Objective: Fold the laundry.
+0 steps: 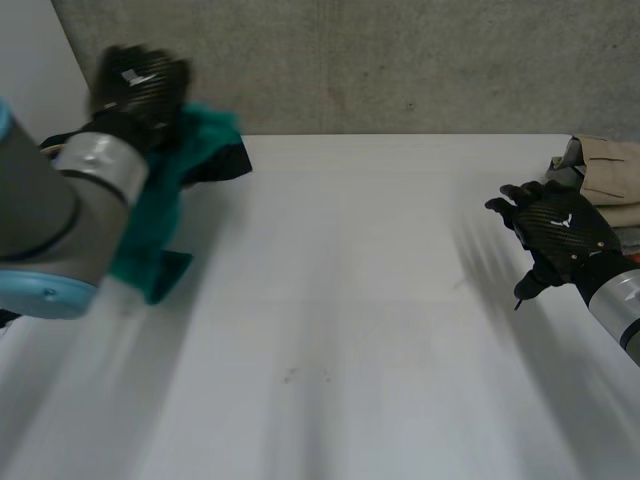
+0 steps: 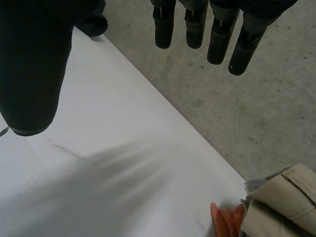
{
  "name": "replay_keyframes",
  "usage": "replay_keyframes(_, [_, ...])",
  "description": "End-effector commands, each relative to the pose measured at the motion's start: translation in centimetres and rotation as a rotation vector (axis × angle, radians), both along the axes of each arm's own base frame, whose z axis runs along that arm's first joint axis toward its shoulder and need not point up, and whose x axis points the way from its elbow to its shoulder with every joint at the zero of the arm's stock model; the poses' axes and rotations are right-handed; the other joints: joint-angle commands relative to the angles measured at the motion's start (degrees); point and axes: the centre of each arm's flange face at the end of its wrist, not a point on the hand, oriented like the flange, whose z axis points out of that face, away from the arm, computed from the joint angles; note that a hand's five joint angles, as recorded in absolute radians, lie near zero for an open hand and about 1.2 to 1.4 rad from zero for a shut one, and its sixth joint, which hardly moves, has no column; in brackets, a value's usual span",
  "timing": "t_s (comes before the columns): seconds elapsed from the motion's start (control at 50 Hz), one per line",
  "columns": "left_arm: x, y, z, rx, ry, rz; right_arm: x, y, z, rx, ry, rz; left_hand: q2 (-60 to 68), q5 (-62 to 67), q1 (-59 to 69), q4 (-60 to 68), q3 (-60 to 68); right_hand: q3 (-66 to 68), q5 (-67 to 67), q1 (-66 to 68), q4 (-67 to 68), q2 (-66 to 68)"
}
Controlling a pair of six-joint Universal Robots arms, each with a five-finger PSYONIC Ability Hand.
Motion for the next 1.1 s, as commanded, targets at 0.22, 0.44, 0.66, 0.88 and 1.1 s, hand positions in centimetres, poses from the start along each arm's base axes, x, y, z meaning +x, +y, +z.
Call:
replay_keyframes(0.22, [-13.5, 11.2, -13.4, 0.317, -0.097, -0.438, -0.3, -0.3, 0.2, -0.009, 0.0, -0.011, -54.9, -50.3, -50.5, -55.0, -54.5, -2.4, -3.5, -1.4, -3.8, -2.6])
replay_keyframes(0.44, [-8.9, 9.5, -4.5, 0.163, 0.026, -0.326, -0.2, -0.6, 1.3, -0.013, -0.002, -0.013, -58.5, -54.0, -54.1, -58.7, -58.2, -2.4, -3.5, -1.4, -3.8, -2.6])
replay_keyframes(0.66, [-2.2, 4.7, -4.1, 0.192, 0.004, -0.116, 1.9, 1.1, 7.1, 0.137, 0.005, 0.062, -55.8, -51.2, -51.4, -55.9, -55.4, -2.4, -3.5, -1.4, -3.8, -2.6])
replay_keyframes(0.88, [0.0, 1.9, -14.3, 0.433, -0.289, -0.024, 4.7, -0.7, 4.8, 0.404, 0.105, 0.107, -54.0, -49.4, -49.5, -54.1, -53.6, -2.4, -3.5, -1.4, -3.8, -2.6])
replay_keyframes(1.1, [-2.6, 0.4, -17.5, 0.431, -0.288, -0.206, 5.9, -1.6, -1.5, 0.503, 0.239, 0.172, -51.6, -47.0, -47.2, -51.7, -51.2, -2.4, -3.5, -1.4, -3.8, -2.6])
